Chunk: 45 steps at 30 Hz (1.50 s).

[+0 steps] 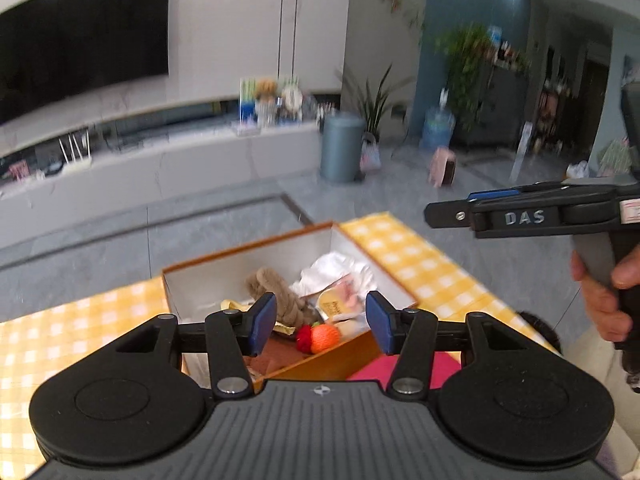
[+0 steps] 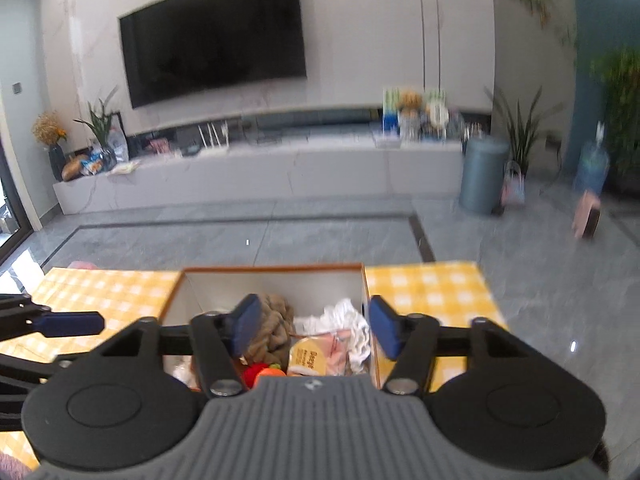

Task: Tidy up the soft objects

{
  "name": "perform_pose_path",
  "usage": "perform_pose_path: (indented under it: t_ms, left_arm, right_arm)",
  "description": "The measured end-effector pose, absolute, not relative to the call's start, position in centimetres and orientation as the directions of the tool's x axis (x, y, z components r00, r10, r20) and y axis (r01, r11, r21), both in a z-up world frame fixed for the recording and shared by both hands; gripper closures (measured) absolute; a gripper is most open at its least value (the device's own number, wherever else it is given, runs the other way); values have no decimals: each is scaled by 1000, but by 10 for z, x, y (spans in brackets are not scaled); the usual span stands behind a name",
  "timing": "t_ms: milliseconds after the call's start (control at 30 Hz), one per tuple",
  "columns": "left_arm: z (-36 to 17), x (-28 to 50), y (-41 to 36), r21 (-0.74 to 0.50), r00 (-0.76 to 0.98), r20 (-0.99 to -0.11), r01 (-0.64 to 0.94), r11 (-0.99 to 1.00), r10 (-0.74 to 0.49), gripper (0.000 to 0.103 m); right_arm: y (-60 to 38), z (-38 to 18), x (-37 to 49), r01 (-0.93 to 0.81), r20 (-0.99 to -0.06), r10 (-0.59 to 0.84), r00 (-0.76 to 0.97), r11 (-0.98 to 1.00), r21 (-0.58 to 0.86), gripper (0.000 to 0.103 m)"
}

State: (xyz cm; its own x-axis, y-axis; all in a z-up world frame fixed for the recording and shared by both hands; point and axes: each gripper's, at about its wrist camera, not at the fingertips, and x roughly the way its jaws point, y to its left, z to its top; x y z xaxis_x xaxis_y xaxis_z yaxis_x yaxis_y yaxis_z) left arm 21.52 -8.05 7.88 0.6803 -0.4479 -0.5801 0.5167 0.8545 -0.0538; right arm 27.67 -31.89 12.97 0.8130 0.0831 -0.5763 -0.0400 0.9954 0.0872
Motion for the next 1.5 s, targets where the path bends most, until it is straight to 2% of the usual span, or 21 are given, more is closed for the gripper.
perform_pose_path:
  t_ms: [133,267,333,533,633,767,867,1000,1067,1367,1500]
  left_arm:
    - [89,166,-67,-46,720,-532,501,864,-446,43]
    - [87,131,-61,-45,738,-521,479,877,-429,43]
    - [85,117,-58,-51,763,-490,459,887,-422,43]
    - [72,83,-50,-49,831,-418,382,923,-366,46]
    - [59,69,-47,-60,874,-364,322,945,-321,49]
    - [40,55,-48,-60,902,-346,253,966,-258,49]
    - [23,53,-51,-34,909,-364,206,978,-204,49]
    - [8,51,-57,25,898,-396,218,976,-191,45]
    - [1,48,-60,50,896,-405,218,975,-180,39]
    - [-25,44,-59,5,832,-524,218,976,-183,31]
    - [-35,46,-57,1,801,-575,206,979,-168,30]
  right_arm:
    - [-303,145,232,-91,-539,107,835,994,56,30]
    - [-289,147,189,-117,-512,132,849,991,61,29]
    - [-283,143,166,-121,-483,138,865,990,66,23]
    - [-268,115,97,-64,-399,87,913,995,71,23]
    - [-262,98,73,-14,-390,44,920,997,79,23]
    - [-254,82,50,17,-394,2,919,999,47,23]
    - [-251,69,38,33,-399,-15,917,999,36,23]
    - [-247,48,32,48,-417,-31,909,998,30,23]
    - [-245,38,31,46,-433,-27,901,998,34,23]
    - [-249,13,39,75,-504,-56,862,997,19,20]
    - [-246,-1,43,64,-542,-51,839,998,6,20]
